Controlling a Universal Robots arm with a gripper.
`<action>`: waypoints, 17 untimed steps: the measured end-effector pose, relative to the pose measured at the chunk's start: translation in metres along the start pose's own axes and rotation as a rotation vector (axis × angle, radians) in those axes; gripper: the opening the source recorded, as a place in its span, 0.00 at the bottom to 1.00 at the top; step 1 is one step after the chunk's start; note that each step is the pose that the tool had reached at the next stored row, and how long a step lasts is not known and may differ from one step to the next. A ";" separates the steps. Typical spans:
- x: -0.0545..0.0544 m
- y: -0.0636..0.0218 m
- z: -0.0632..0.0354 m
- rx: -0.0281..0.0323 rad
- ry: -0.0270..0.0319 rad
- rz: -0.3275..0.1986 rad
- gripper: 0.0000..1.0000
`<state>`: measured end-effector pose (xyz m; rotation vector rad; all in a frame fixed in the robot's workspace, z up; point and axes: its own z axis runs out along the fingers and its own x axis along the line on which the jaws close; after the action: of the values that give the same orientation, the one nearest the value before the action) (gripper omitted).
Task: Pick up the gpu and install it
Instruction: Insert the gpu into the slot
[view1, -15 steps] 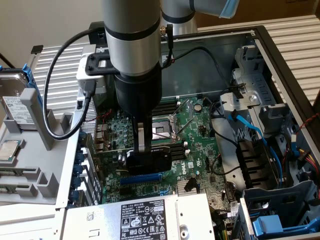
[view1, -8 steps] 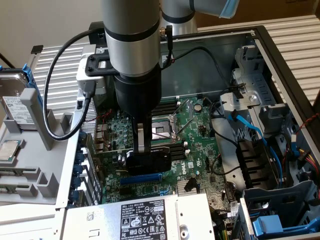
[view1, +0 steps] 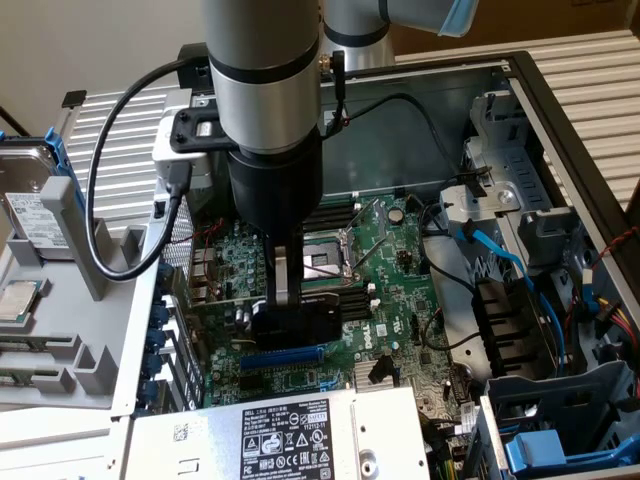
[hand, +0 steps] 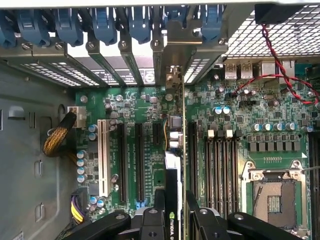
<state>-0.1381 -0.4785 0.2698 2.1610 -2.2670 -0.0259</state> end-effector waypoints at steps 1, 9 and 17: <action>0.000 0.0001 0.0000 0.0000 -0.0008 0.000 0.26; 0.000 0.0004 0.0011 -0.0004 -0.0074 0.000 0.26; 0.000 0.0006 0.0016 -0.0003 -0.0080 0.000 0.26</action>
<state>-0.1387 -0.4784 0.2682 2.1652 -2.2706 -0.0350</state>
